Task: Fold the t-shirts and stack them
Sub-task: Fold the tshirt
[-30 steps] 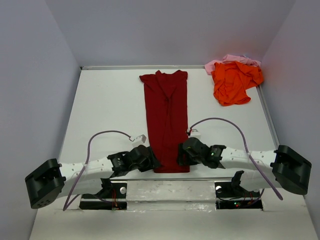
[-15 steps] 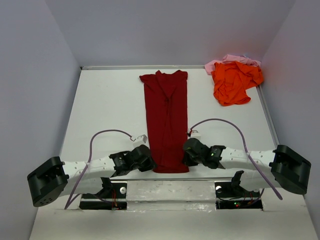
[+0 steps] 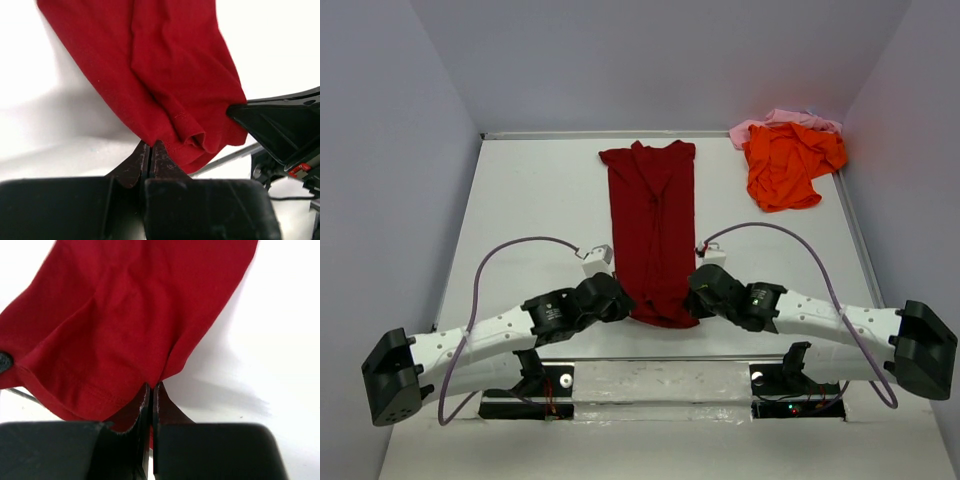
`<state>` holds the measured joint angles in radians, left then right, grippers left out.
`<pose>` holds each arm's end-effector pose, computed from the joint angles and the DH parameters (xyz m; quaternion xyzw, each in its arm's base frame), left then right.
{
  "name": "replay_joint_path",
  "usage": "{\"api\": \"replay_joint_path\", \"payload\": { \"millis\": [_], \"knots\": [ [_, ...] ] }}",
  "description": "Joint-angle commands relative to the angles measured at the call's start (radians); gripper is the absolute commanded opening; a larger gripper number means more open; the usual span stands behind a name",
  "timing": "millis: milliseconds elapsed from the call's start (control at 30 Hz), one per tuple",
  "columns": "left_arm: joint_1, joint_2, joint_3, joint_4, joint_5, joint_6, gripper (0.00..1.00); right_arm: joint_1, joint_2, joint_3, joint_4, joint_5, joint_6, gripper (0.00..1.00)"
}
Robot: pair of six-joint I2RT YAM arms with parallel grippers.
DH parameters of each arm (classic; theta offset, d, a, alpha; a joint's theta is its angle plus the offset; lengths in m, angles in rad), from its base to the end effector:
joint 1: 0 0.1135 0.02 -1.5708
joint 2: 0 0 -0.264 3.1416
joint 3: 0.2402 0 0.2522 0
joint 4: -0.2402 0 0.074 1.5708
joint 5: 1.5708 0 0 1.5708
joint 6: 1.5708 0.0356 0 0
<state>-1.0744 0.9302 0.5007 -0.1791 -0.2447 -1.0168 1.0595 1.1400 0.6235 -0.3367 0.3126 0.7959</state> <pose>0.1023 -0.1708 0.2156 -0.0311 0.8811 -0.3431 0.3239 0.1188 0.1894 0.2033 -0.0674 0.9241 0.1902 0.3246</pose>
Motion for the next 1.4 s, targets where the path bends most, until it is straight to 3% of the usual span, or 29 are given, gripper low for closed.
{"api": "replay_joint_path", "payload": {
  "millis": [0, 300, 533, 1033, 1367],
  "knots": [
    [0.004, -0.054, 0.059, -0.050, -0.149, 0.078, 0.00, -0.003, -0.016, 0.093, -0.038, 0.126, -0.046, 0.00],
    [0.149, -0.054, 0.142, -0.040, -0.183, 0.225, 0.00, -0.003, 0.035, 0.232, -0.056, 0.276, -0.118, 0.00],
    [0.277, -0.010, 0.202, 0.038, -0.134, 0.331, 0.00, -0.078, 0.107, 0.326, -0.039, 0.309, -0.188, 0.00],
    [0.407, 0.292, 0.377, 0.271, -0.073, 0.454, 0.00, -0.259, 0.352, 0.493, 0.146, 0.319, -0.374, 0.00],
    [0.481, 0.489, 0.438, 0.349, -0.061, 0.471, 0.00, -0.354, 0.595, 0.622, 0.217, 0.278, -0.393, 0.00]
  ]
}}
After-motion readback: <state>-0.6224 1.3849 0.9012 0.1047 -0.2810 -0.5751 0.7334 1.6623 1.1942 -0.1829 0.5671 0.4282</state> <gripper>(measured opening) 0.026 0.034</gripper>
